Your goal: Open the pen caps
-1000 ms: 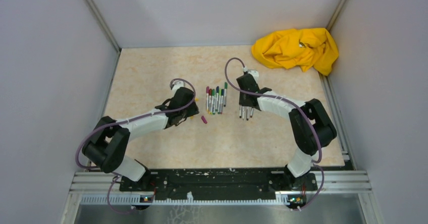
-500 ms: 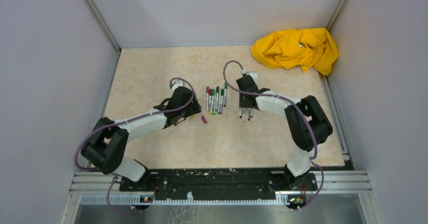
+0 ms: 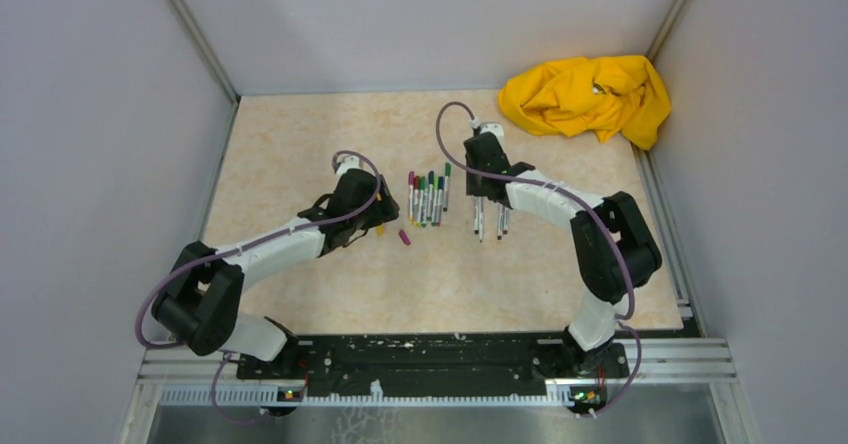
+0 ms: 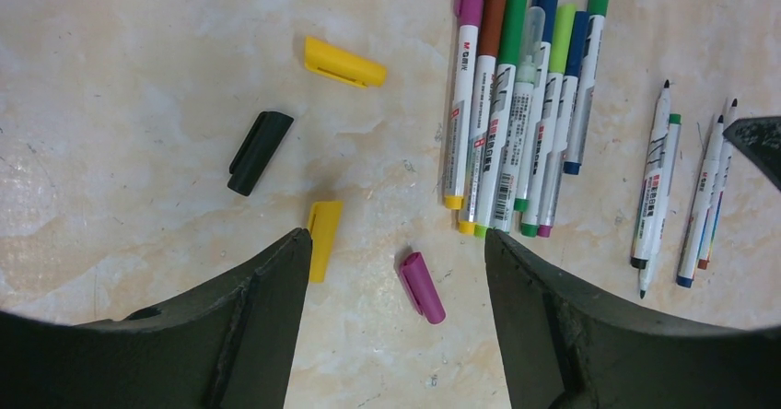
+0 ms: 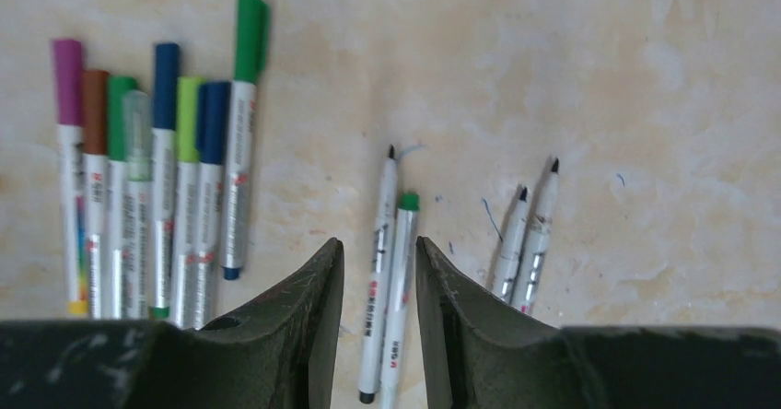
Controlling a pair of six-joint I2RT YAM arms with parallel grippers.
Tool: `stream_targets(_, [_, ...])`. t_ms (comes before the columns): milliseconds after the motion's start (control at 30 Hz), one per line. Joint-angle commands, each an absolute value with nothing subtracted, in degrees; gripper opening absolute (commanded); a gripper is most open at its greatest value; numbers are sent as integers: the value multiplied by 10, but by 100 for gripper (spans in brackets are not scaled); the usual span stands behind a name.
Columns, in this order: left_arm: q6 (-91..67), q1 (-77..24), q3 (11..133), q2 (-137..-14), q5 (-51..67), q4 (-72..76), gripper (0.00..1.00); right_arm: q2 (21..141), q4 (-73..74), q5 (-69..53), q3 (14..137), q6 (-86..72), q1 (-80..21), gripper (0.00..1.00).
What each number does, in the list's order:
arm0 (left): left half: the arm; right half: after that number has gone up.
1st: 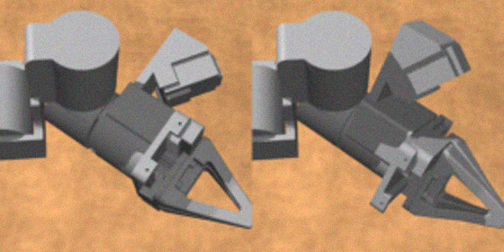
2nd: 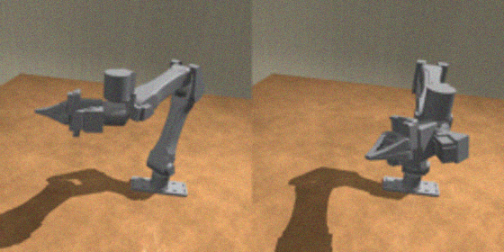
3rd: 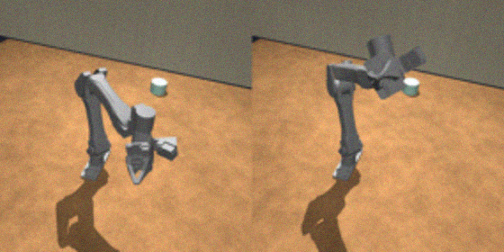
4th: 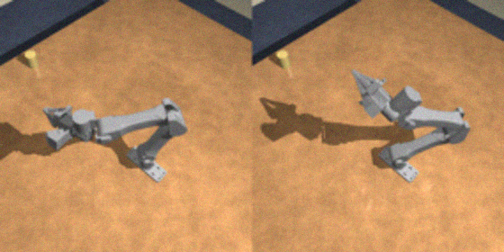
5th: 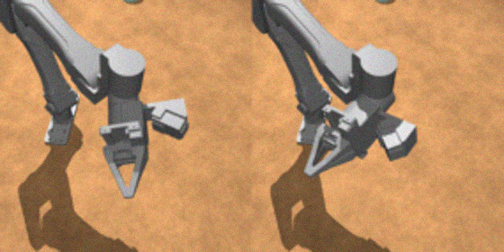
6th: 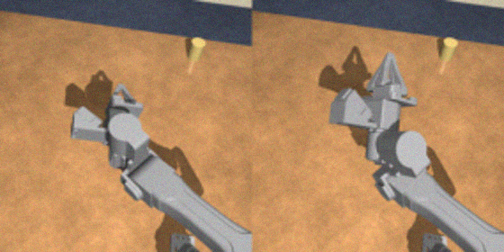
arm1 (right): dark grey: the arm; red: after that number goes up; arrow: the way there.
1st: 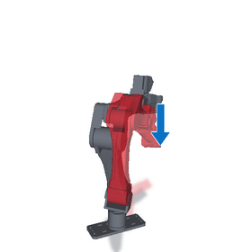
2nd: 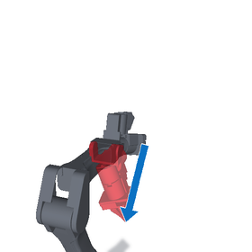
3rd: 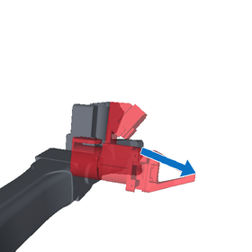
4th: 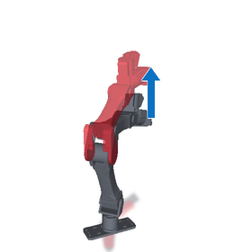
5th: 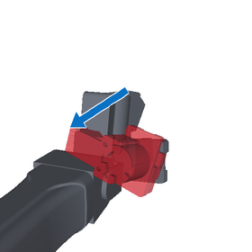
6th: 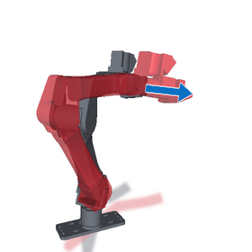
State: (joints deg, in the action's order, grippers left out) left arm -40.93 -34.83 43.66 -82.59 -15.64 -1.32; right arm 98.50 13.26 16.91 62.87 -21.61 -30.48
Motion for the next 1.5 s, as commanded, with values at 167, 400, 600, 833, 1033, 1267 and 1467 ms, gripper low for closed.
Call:
stream_targets(167, [-408, -345, 442, -800, -142, -4, 75, 1013, 155, 159, 751, -208, -337, 34])
stream_targets(400, [-407, -345, 440, -796, -130, 15, 75, 1073, 172, 151, 794, -222, -346, 34])
stream_targets(600, [-405, -344, 442, -795, -126, 18, 75, 1105, 171, 148, 811, -230, -351, 34])
stream_targets(833, [-403, -341, 437, -797, -121, 24, 75, 1120, 171, 145, 820, -234, -355, 34])
stream_targets(1033, [-403, -339, 434, -795, -119, 25, 75, 1137, 182, 151, 836, -236, -361, 34])
stream_targets(1267, [-402, -338, 430, -789, -118, 28, 75, 1155, 192, 161, 842, -237, -364, 34])
stream_targets(1467, [-401, -335, 425, -787, -114, 32, 75, 1168, 194, 165, 841, -238, -365, 33])
